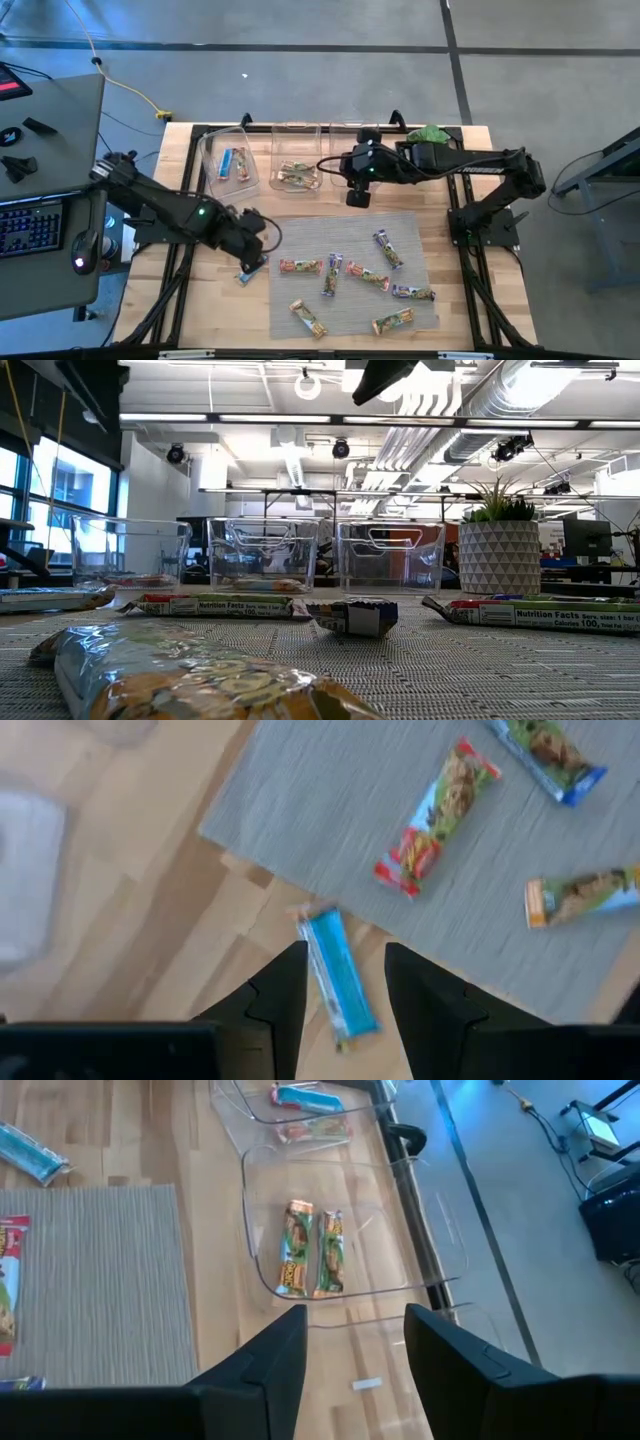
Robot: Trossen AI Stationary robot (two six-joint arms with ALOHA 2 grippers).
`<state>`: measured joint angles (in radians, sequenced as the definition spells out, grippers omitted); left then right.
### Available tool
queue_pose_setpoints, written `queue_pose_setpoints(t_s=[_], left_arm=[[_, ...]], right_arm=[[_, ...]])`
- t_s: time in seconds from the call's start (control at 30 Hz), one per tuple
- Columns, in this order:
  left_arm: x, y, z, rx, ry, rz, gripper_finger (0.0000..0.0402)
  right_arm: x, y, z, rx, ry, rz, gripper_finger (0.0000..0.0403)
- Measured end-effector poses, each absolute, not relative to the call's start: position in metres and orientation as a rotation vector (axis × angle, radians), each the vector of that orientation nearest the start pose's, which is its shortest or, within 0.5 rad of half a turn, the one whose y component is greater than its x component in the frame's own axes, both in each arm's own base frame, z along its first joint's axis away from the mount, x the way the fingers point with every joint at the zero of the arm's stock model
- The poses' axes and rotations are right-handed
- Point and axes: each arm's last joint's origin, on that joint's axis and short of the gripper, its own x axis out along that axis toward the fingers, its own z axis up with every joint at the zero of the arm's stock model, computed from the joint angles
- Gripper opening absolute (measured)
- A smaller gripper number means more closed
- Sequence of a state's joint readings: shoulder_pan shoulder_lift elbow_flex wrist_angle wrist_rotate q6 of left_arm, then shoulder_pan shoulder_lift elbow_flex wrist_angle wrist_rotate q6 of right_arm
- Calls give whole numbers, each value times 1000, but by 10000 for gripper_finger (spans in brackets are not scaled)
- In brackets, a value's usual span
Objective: Pick and place Granola Bars by type
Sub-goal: Put the yellow granola bar into the middle transparent bin
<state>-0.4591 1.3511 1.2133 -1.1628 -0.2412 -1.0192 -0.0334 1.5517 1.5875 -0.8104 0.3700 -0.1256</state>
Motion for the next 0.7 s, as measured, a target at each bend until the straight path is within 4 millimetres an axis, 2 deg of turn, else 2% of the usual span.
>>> queue_pose_setpoints(t_s=[0.17, 0.5, 0.7], left_arm=[[227, -101, 286, -428, 1174, 458, 131], [236, -106, 261, -365, 1344, 502, 131], [239, -111, 251, -444, 1418, 541, 136]], right_arm=[[325, -21, 370, -259, 791, -320, 154], [325, -21, 370, -257, 788, -321, 154], [325, -21, 370, -257, 787, -322, 154]])
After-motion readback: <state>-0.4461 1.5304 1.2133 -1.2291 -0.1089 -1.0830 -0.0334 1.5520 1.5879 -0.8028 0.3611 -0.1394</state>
